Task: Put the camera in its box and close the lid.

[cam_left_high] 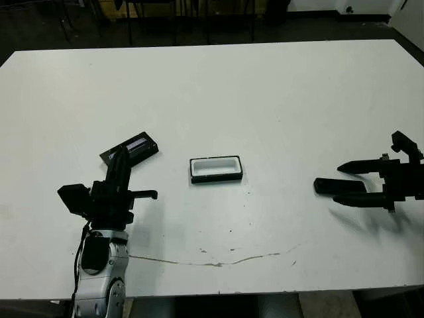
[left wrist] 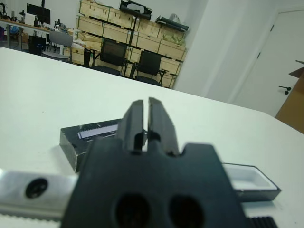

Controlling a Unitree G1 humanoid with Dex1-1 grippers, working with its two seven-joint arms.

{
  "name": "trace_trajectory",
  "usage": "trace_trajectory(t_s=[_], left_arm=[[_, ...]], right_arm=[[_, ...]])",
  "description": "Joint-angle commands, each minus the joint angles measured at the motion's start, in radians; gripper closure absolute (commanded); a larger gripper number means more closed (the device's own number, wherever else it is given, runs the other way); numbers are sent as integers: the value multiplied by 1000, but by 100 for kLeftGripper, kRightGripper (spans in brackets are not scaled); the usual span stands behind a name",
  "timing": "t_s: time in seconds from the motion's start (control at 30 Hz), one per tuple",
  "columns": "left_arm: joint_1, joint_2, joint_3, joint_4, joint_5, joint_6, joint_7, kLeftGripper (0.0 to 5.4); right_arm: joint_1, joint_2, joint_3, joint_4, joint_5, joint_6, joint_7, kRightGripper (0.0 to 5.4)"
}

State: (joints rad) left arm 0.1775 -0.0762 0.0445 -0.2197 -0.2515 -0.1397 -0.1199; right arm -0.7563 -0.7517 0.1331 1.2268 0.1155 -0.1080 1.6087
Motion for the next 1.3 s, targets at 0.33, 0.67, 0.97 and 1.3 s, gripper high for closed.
trace_trajectory(t_s=[0.33,0.67,0.97,1.3], left_arm=[[10,10,5,11,-3,22,0,540],[11,11,5,7,4,20,3,540],[5,16,16,12,2,13,0,540],[3,15,21,7,-6,17,-5,540]], right_arm=[[60,28,-34,15,-63,-17,-61,1],[73,22,-8,-11,-112,-81,-40,86],[138,-24,31,-152,-145,-109,-42,249],[201,-45,22,-254,-130,-62,-75,427]])
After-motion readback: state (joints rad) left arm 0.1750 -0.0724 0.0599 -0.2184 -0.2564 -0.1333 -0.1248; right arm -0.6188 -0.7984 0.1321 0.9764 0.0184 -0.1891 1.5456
